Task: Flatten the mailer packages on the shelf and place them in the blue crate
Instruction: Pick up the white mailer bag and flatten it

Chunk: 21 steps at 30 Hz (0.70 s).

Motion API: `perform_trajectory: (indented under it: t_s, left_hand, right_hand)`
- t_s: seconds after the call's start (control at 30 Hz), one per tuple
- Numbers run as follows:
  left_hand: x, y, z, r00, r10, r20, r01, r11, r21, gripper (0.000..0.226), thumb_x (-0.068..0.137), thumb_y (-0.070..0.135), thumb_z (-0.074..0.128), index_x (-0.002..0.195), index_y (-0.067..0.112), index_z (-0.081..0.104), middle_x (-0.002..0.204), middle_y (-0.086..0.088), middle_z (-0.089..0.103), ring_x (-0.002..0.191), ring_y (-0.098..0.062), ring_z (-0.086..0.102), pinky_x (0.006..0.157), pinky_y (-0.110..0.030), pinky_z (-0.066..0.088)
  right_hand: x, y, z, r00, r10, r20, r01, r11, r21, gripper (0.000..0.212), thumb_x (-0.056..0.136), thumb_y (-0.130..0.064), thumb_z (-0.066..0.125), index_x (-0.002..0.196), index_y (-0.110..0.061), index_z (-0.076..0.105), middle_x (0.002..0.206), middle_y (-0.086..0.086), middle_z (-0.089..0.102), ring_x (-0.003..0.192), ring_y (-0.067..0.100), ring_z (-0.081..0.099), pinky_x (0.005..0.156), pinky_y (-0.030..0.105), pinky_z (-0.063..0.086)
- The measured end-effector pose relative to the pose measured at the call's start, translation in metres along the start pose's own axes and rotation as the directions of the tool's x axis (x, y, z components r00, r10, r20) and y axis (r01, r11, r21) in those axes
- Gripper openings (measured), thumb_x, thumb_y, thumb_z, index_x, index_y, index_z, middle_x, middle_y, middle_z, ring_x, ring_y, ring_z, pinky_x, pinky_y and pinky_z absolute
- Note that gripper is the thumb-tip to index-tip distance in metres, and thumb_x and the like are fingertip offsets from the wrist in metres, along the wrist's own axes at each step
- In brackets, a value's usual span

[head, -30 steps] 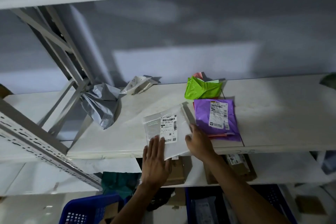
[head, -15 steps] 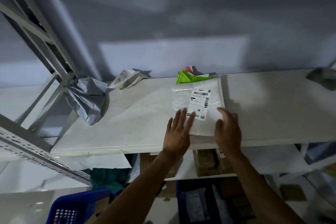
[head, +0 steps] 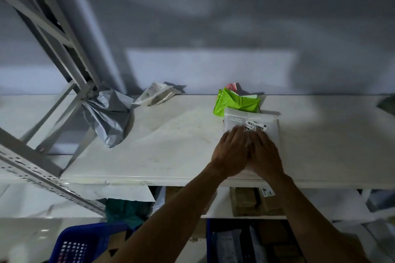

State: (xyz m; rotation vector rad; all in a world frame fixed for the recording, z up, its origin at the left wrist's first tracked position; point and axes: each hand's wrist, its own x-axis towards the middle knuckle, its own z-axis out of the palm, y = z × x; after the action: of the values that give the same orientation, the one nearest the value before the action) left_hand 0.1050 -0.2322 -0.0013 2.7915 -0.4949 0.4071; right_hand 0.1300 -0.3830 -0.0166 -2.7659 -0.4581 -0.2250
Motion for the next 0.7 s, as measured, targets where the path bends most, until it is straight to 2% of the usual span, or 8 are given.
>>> perform_trajectory:
  t_s: [0.1,0.17,0.3,0.37,0.43,0.53,0.6,0.7]
  left_hand:
    - [0.008,-0.01,0.014,0.995,-0.01,0.1,0.009,1.0,0.015,0.07,0.105,0.041,0.0,0.154,0.001,0.031,0.162,-0.02,0.026,0.152,-0.035,0.022,0.12,-0.046,0.029]
    - [0.005,-0.015,0.027,0.994,-0.045,0.097,0.046,0.999,-0.007,0.078,0.102,0.043,-0.01,0.155,0.002,0.027,0.164,-0.019,0.022,0.153,-0.032,0.019,0.12,-0.045,0.027]
    - [0.0,-0.013,0.038,0.991,-0.112,0.076,0.121,0.983,-0.138,0.063,0.105,0.04,0.018,0.156,0.006,0.028,0.165,-0.014,0.022,0.154,-0.026,0.017,0.12,-0.043,0.025]
    - [-0.003,-0.016,0.04,0.992,-0.098,0.079,0.11,0.98,-0.164,0.063,0.104,0.038,0.025,0.157,0.006,0.024,0.166,-0.013,0.018,0.155,-0.025,0.013,0.122,-0.043,0.021]
    - [-0.006,-0.019,0.04,0.993,-0.088,0.084,0.101,0.981,-0.167,0.062,0.104,0.036,0.028,0.158,0.006,0.02,0.167,-0.013,0.014,0.155,-0.025,0.01,0.123,-0.043,0.019]
    - [-0.005,-0.02,0.038,0.989,-0.099,0.106,0.116,0.978,-0.174,0.065,0.103,0.041,0.022,0.158,0.008,0.019,0.167,-0.012,0.014,0.155,-0.024,0.01,0.122,-0.041,0.019]
    - [-0.003,-0.022,0.035,0.986,-0.104,0.132,0.123,0.981,-0.151,0.071,0.098,0.046,0.015,0.158,0.008,0.022,0.167,-0.011,0.017,0.155,-0.023,0.012,0.12,-0.04,0.02]
    - [-0.005,-0.024,0.034,0.988,-0.106,0.113,0.124,0.979,-0.161,0.076,0.096,0.049,0.016,0.157,0.006,0.026,0.165,-0.013,0.021,0.154,-0.025,0.017,0.117,-0.04,0.025]
  right_hand:
    - [0.006,0.006,0.008,0.997,-0.018,0.075,0.019,1.0,-0.019,0.058,0.098,-0.032,0.037,0.144,0.001,0.047,0.149,0.022,0.048,0.139,0.036,0.046,0.107,0.053,0.047]
    - [0.007,0.008,0.013,0.997,-0.031,0.069,0.033,0.999,-0.024,0.057,0.101,-0.03,0.03,0.145,0.002,0.045,0.151,0.022,0.045,0.14,0.035,0.044,0.104,0.052,0.049]
    - [0.004,0.013,0.023,0.999,-0.025,0.038,0.025,1.0,-0.011,0.058,0.102,-0.031,0.026,0.151,-0.001,0.037,0.159,0.016,0.036,0.147,0.029,0.035,0.108,0.049,0.044]
    - [0.002,0.015,0.033,0.999,-0.027,0.044,0.03,0.998,-0.051,0.055,0.102,-0.027,0.028,0.145,0.003,0.043,0.159,0.017,0.034,0.148,0.031,0.032,0.106,0.052,0.042]
    - [-0.002,0.017,0.041,0.997,-0.056,0.053,0.061,0.992,-0.111,0.048,0.101,-0.022,0.032,0.131,0.009,0.053,0.159,0.02,0.034,0.148,0.035,0.031,0.104,0.056,0.041]
    - [-0.001,0.02,0.045,0.994,-0.084,0.066,0.094,0.981,-0.17,0.038,0.097,-0.018,0.041,0.113,0.011,0.058,0.155,0.026,0.037,0.144,0.042,0.036,0.097,0.058,0.043]
    - [0.001,0.022,0.044,0.992,-0.103,0.078,0.116,0.973,-0.197,0.042,0.1,-0.021,0.036,0.117,0.011,0.057,0.158,0.025,0.032,0.147,0.041,0.031,0.096,0.059,0.043]
    - [0.002,0.027,0.042,0.974,-0.216,0.073,0.227,0.939,-0.259,0.037,0.103,-0.015,0.032,0.105,0.01,0.059,0.152,0.033,0.036,0.142,0.048,0.036,0.088,0.06,0.049]
